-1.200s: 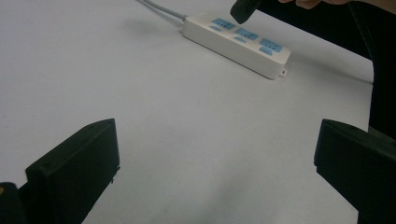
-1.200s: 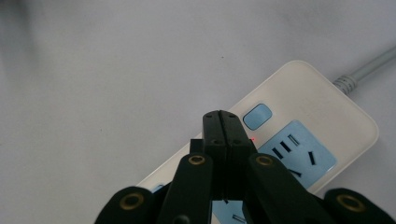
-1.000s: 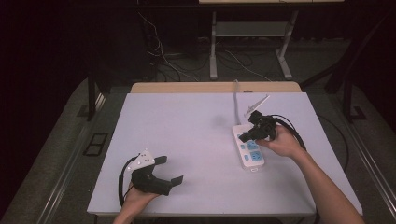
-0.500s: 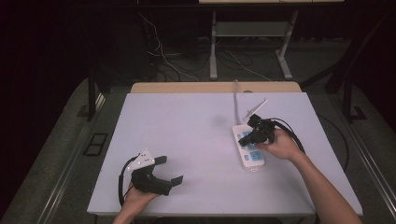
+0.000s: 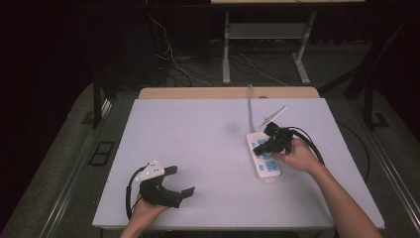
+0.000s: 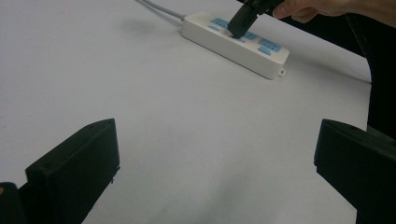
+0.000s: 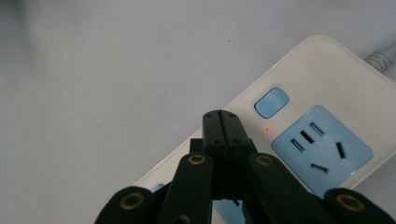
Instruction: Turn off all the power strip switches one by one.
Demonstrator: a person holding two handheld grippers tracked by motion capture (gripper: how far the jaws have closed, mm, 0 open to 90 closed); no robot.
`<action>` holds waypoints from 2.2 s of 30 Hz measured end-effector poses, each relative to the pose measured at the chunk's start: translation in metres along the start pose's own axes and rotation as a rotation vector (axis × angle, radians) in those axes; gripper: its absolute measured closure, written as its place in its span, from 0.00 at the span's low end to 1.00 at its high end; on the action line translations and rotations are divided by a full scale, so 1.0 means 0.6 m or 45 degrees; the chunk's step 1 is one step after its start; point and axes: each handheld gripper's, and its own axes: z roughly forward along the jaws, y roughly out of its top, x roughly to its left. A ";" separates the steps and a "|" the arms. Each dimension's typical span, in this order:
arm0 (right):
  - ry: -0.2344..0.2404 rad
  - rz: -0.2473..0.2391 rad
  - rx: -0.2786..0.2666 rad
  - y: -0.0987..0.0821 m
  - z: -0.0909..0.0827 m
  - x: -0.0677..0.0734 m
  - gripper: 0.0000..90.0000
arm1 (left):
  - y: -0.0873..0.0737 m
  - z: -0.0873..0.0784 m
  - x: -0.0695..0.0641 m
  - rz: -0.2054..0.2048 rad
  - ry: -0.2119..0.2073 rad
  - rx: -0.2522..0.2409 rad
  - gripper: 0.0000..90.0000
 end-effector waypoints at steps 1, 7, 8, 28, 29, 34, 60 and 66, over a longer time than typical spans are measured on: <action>-0.006 -0.008 -0.008 -0.001 0.000 0.001 1.00 | 0.000 0.000 0.000 0.001 0.000 0.001 0.00; -0.025 0.003 -0.044 -0.008 0.000 0.003 1.00 | 0.000 0.002 -0.002 0.004 -0.003 0.003 0.00; -0.023 0.008 -0.059 -0.010 0.001 0.002 1.00 | 0.000 0.002 -0.002 0.004 -0.004 0.004 0.00; -0.022 0.034 -0.072 -0.012 0.002 -0.002 1.00 | 0.000 0.001 0.000 0.001 -0.001 0.004 0.00; -0.019 0.036 -0.071 -0.012 0.002 -0.002 1.00 | 0.000 0.001 0.000 0.001 -0.001 0.005 0.00; -0.024 0.027 -0.065 -0.011 0.002 -0.001 1.00 | 0.000 0.001 0.000 0.002 0.000 0.005 0.00; -0.002 0.010 -0.095 0.019 -0.040 -0.002 1.00 | 0.000 0.002 0.001 0.001 -0.003 0.007 0.00; -0.014 0.002 -0.084 0.026 -0.044 -0.004 1.00 | 0.000 0.001 0.001 0.001 -0.001 0.007 0.00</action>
